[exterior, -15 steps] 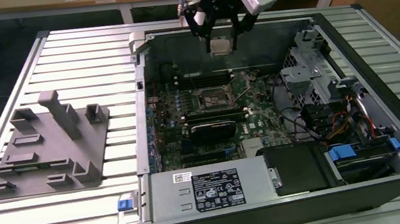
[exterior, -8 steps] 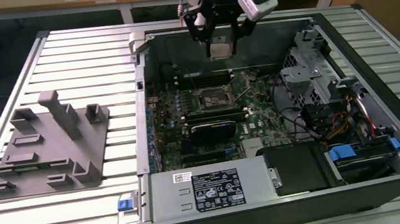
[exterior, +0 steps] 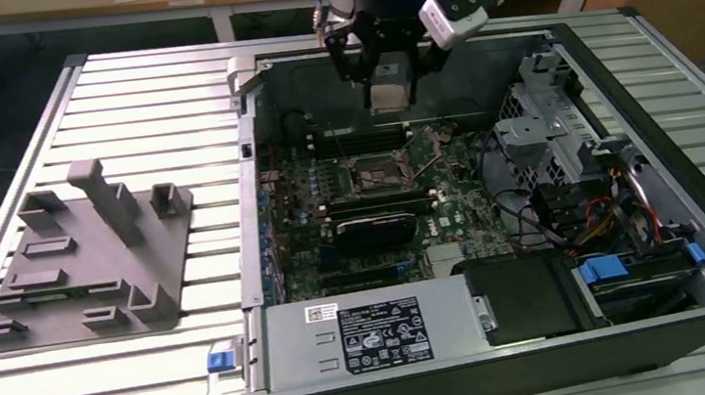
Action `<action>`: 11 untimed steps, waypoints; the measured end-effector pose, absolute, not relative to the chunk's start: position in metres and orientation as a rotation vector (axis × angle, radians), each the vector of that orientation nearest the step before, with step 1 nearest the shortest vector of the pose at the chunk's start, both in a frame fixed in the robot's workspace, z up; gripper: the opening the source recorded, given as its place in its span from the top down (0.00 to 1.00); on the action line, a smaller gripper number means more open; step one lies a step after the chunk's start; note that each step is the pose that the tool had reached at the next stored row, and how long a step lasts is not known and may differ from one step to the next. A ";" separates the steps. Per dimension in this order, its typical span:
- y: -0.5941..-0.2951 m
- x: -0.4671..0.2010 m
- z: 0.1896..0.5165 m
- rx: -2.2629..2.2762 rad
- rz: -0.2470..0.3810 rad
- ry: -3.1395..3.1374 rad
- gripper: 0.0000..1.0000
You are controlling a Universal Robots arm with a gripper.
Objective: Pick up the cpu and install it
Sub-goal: 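Pick up the cpu and move it towards the insertion slot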
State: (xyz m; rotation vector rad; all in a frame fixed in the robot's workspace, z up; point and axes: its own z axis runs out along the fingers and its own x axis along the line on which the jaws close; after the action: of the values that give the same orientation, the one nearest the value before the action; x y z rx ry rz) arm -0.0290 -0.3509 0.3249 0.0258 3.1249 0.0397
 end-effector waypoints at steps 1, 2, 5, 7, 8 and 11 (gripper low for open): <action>-0.351 -0.029 0.324 0.026 0.040 3.125 0.45; -0.352 -0.029 0.321 0.026 0.040 3.125 0.45; -0.353 -0.029 0.318 0.026 0.040 3.125 0.45; -0.353 -0.029 0.316 0.025 0.041 3.125 0.45; -0.353 -0.029 0.315 0.025 0.041 3.125 0.45; -0.354 -0.029 0.312 0.024 0.042 3.125 0.45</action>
State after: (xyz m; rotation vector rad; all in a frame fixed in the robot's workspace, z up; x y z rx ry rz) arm -0.0290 -0.3537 0.3125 0.0242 3.1248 0.0419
